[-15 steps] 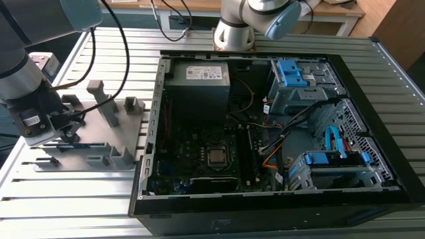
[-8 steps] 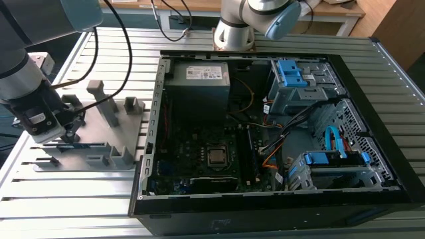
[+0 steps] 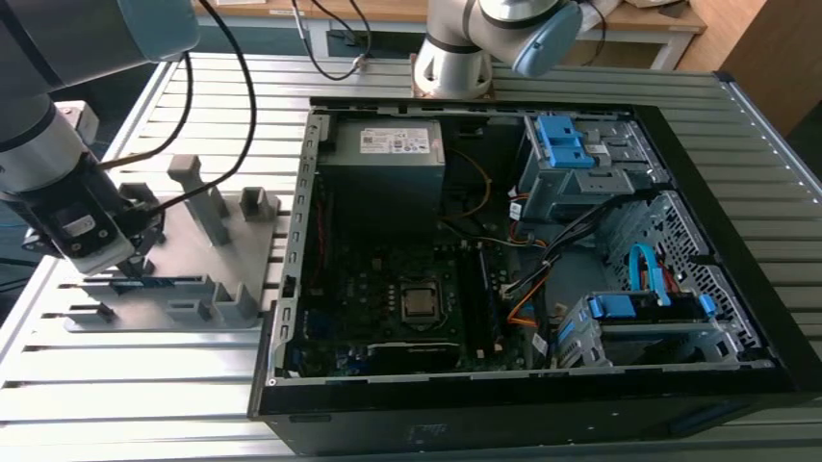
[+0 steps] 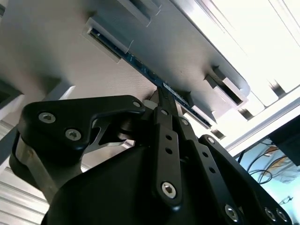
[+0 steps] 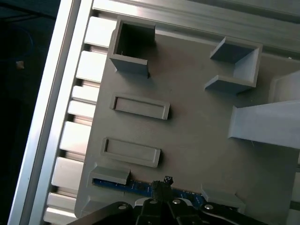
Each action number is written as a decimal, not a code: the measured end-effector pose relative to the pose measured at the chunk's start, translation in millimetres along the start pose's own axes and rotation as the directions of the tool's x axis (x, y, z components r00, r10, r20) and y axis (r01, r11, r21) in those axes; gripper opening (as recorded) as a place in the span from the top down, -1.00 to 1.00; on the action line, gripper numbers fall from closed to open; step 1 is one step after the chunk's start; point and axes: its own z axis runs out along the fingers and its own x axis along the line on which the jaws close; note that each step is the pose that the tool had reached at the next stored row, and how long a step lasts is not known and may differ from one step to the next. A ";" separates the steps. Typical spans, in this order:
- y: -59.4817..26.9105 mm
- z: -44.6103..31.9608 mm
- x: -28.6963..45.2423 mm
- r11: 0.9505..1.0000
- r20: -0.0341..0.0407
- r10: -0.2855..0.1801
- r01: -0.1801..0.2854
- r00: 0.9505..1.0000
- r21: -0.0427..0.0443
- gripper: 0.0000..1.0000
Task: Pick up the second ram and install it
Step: 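Pick up the second ram and move it above second insertion slot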
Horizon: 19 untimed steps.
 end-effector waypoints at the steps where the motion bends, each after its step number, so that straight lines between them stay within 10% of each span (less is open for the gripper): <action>1: 0.0 0.0 0.0 1.000 0.000 -0.012 0.012 1.000 0.000 0.80; 19: 0.0 0.0 0.0 0.987 -0.006 -0.158 0.158 0.987 0.001 0.80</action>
